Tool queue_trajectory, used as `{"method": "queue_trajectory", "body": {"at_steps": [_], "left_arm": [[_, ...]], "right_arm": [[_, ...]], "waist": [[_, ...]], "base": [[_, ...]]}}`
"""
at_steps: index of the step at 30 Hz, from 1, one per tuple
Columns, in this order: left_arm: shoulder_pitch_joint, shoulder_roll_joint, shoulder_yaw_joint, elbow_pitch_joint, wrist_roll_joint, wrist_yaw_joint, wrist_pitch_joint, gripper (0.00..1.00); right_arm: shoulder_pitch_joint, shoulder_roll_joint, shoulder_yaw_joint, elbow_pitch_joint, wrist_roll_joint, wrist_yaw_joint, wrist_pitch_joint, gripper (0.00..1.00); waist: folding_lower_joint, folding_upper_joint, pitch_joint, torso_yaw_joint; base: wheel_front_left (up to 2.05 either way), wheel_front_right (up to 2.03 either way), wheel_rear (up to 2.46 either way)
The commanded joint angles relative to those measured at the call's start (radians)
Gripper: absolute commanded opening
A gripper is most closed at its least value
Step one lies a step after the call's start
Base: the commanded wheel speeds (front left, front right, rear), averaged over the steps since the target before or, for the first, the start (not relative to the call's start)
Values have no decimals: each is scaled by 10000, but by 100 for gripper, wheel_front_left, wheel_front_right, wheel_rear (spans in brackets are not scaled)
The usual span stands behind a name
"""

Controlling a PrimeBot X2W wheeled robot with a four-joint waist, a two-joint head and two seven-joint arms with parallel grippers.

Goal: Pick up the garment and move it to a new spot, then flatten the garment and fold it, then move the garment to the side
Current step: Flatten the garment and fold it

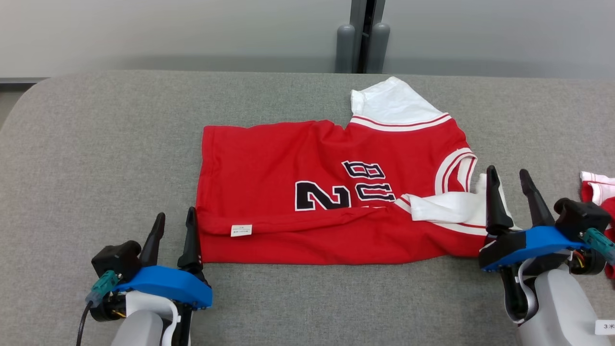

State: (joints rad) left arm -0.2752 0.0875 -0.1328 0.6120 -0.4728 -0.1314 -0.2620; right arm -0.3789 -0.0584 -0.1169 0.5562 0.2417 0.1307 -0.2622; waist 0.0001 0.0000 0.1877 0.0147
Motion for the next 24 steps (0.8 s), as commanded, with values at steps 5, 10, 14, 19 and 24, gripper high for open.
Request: {"method": "queue_trajectory", "body": {"at_steps": [5,10,14,19,24], "left_arm": [[745,-37,516,-853,1213,11,-31,100],[1752,-179,896,-1321,2148,13,-31,100],[2475,-270,1114,-1527,2566,12,-31,100],[3172,-344,1219,-1551,2833,12,-31,100],[3569,-363,1051,-1424,2815,11,-31,100]], "right_arm": [[774,38,157,-1104,-1056,0,-33,100],[1831,60,322,-1772,-1701,0,-33,100],[2614,71,419,-1868,-1647,0,-33,100],[3346,73,660,-1665,-1513,0,-32,100],[3803,75,822,-1408,-1323,0,-33,100]], "waist": [[-1,0,-215,-32],[-1,0,-655,-66],[-1,0,-1091,-74],[-1,0,-1545,-76],[-1,0,-1816,-74]], "base": [[0,0,0],[0,0,0],[0,0,0],[0,0,0],[0,0,0]]}}
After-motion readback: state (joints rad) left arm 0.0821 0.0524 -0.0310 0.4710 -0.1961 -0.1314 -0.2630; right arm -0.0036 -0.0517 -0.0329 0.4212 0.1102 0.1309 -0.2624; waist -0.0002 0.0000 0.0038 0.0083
